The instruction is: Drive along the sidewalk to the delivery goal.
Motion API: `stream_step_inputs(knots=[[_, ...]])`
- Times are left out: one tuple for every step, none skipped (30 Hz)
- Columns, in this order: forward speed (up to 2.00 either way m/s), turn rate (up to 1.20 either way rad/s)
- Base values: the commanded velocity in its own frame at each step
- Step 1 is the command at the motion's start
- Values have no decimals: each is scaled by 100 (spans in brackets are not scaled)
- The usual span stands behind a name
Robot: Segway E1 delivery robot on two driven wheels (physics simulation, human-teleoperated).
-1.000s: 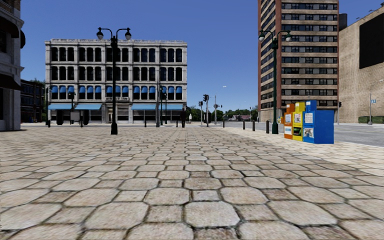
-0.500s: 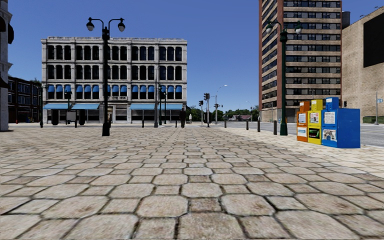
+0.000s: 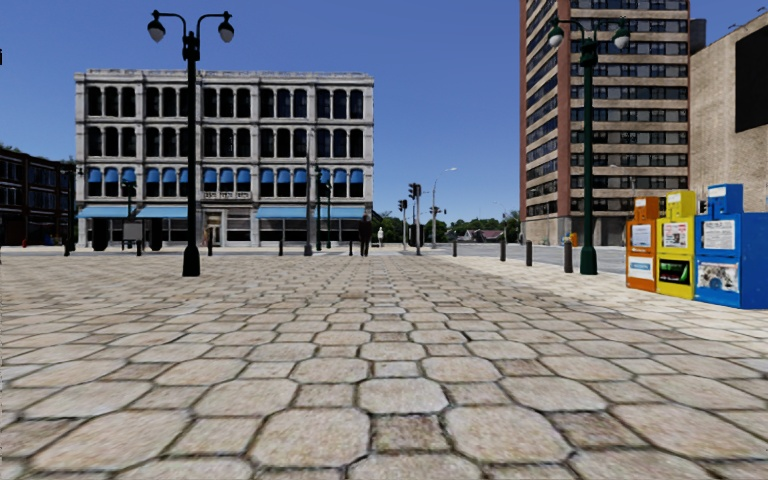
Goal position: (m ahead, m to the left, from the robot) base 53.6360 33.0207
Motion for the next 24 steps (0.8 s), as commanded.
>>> stream_step_inputs(knots=[[200, 0], [200, 0], [200, 0], [200, 0], [200, 0], [200, 0], [200, 0], [200, 0], [200, 0], [200, 0], [200, 0], [200, 0], [200, 0], [200, 0], [200, 0], [200, 0], [200, 0], [200, 0], [200, 0], [200, 0], [200, 0], [200, 0], [200, 0], [200, 0]])
